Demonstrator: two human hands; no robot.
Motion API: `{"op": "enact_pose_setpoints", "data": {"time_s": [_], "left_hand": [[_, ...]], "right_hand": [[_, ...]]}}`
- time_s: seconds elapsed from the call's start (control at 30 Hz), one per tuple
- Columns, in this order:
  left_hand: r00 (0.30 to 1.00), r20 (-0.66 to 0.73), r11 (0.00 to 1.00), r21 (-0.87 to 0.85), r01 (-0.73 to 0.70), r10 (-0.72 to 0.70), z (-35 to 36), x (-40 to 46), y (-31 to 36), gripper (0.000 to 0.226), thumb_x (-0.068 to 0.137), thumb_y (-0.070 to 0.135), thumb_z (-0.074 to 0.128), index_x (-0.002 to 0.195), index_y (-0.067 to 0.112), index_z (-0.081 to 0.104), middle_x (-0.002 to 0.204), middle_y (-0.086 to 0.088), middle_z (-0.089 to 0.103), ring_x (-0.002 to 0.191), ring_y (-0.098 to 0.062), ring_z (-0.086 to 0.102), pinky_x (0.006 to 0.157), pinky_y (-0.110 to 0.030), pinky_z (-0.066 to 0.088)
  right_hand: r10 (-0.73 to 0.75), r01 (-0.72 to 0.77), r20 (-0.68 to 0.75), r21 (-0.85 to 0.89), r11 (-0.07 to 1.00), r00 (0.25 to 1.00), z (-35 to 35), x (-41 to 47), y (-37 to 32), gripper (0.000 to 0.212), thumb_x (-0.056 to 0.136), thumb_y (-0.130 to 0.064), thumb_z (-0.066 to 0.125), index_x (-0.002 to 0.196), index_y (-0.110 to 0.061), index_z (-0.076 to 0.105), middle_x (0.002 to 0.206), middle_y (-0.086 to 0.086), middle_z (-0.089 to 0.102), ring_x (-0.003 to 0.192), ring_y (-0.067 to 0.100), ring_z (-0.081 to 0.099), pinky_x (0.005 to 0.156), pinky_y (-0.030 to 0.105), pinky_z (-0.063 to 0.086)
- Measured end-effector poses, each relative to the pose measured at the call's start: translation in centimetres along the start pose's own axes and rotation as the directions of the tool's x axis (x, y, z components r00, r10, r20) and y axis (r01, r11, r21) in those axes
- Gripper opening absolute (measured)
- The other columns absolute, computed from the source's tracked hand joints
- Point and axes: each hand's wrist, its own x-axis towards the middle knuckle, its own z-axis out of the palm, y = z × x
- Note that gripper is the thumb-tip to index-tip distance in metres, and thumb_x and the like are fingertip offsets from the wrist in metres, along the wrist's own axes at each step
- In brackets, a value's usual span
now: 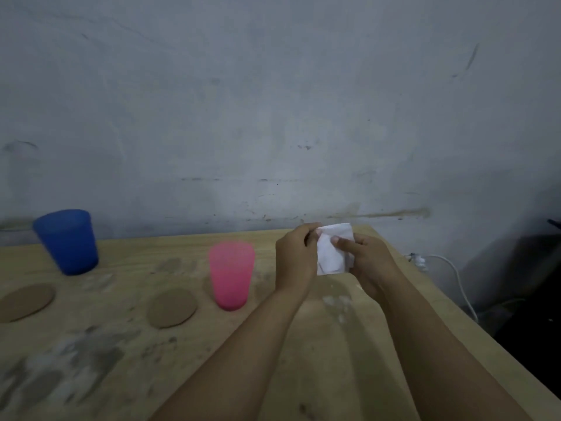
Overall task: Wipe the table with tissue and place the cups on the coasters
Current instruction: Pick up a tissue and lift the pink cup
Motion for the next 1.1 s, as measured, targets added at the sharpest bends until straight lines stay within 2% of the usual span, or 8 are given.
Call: {"op": "enact_pose_setpoints", "data": {"time_s": [0.13, 0.27, 0.37, 0.5, 0.67, 0.83, 1.0, 1.1], "left_hand": [[0.990, 0.141, 0.999, -0.036, 0.006, -0.001, -3.6, -5.9, 1.2, 0.025, 0.098, 0.014, 0.043, 0.105, 0.012, 0.067, 0.088, -0.002, 0.067, 0.073, -0.013, 0.061, 0.064, -0.023, 0.052], [0.966, 0.244, 0.982, -0.144, 0.118, -0.081, -7.6, -10.2, -0.3, 0.024, 0.099, 0.013, 0.044, 0.106, 0.022, 0.064, 0.088, 0.006, 0.067, 0.070, 0.000, 0.065, 0.058, -0.019, 0.054], [0.968, 0.217, 0.987, -0.069, 0.145, -0.127, -11.4, -12.0, -1.8, 0.023, 0.098, 0.014, 0.046, 0.100, 0.018, 0.069, 0.083, 0.004, 0.069, 0.068, 0.003, 0.063, 0.063, -0.020, 0.054], [0.981, 0.098, 0.985, 0.032, 0.168, -0.170, -15.6, -12.4, -4.0, 0.026, 0.096, 0.020, 0.049, 0.085, 0.038, 0.065, 0.084, 0.012, 0.069, 0.080, -0.006, 0.065, 0.073, -0.032, 0.055], [0.986, -0.060, 0.976, 0.144, 0.161, -0.154, -17.8, -10.5, -7.0, 0.026, 0.092, 0.011, 0.051, 0.112, 0.020, 0.064, 0.104, 0.006, 0.064, 0.091, -0.005, 0.057, 0.074, -0.019, 0.041], [0.978, -0.095, 0.977, 0.096, 0.192, -0.183, -16.4, -8.6, -9.0, 0.041, 0.085, -0.004, 0.049, 0.124, 0.010, 0.055, 0.124, -0.007, 0.055, 0.105, -0.013, 0.052, 0.086, -0.020, 0.039], [0.988, 0.057, 0.982, 0.126, 0.139, -0.147, -14.6, -5.9, -9.8, 0.071, 0.080, -0.001, 0.051, 0.145, 0.015, 0.030, 0.148, -0.002, 0.035, 0.131, -0.013, 0.037, 0.099, -0.019, 0.032], [0.978, 0.186, 0.988, 0.140, 0.072, -0.097, -13.8, -5.4, -10.9, 0.093, 0.076, 0.025, 0.056, 0.151, 0.028, 0.001, 0.154, 0.005, 0.025, 0.133, -0.009, 0.034, 0.104, -0.030, 0.038]], "right_hand": [[0.034, -0.017, -0.105, 0.163, 0.987, 0.994, 0.6, -5.9, 0.5, 0.020, 0.084, -0.010, 0.061, 0.100, 0.002, 0.067, 0.100, 0.019, 0.070, 0.090, 0.036, 0.067, 0.079, 0.049, 0.056], [0.104, -0.055, -0.199, 0.237, 0.970, 0.975, 2.6, -10.6, 2.7, 0.008, 0.083, -0.007, 0.062, 0.087, -0.005, 0.069, 0.093, 0.016, 0.071, 0.083, 0.035, 0.068, 0.072, 0.046, 0.056], [0.133, -0.071, -0.285, 0.216, 0.974, 0.949, 5.5, -12.9, 4.1, 0.012, 0.082, -0.004, 0.062, 0.074, -0.012, 0.066, 0.090, 0.015, 0.069, 0.085, 0.036, 0.065, 0.081, 0.051, 0.052], [0.088, -0.038, -0.411, 0.128, 0.991, 0.908, 9.1, -14.1, 5.3, 0.026, 0.081, -0.002, 0.053, 0.060, -0.016, 0.058, 0.071, 0.002, 0.060, 0.079, 0.029, 0.058, 0.070, 0.040, 0.045], [-0.029, 0.062, -0.556, 0.040, 0.997, 0.831, 12.7, -13.0, 6.8, 0.022, 0.086, -0.003, 0.048, 0.066, -0.006, 0.055, 0.069, 0.002, 0.054, 0.073, 0.022, 0.048, 0.059, 0.028, 0.035], [-0.039, 0.157, -0.633, 0.131, 0.979, 0.773, 14.9, -10.5, 8.4, 0.026, 0.092, -0.009, 0.049, 0.112, 0.001, 0.063, 0.107, 0.007, 0.066, 0.096, 0.017, 0.059, 0.083, 0.028, 0.044], [-0.092, 0.185, -0.576, 0.104, 0.977, 0.812, 15.3, -8.8, 9.0, 0.012, 0.093, -0.010, 0.050, 0.089, -0.014, 0.060, 0.084, -0.002, 0.059, 0.084, 0.015, 0.054, 0.074, 0.024, 0.045], [-0.106, 0.196, -0.549, 0.109, 0.974, 0.829, 15.3, -8.6, 8.9, 0.016, 0.093, -0.008, 0.048, 0.096, -0.012, 0.064, 0.094, 0.001, 0.062, 0.091, 0.015, 0.055, 0.071, 0.022, 0.042]]}}
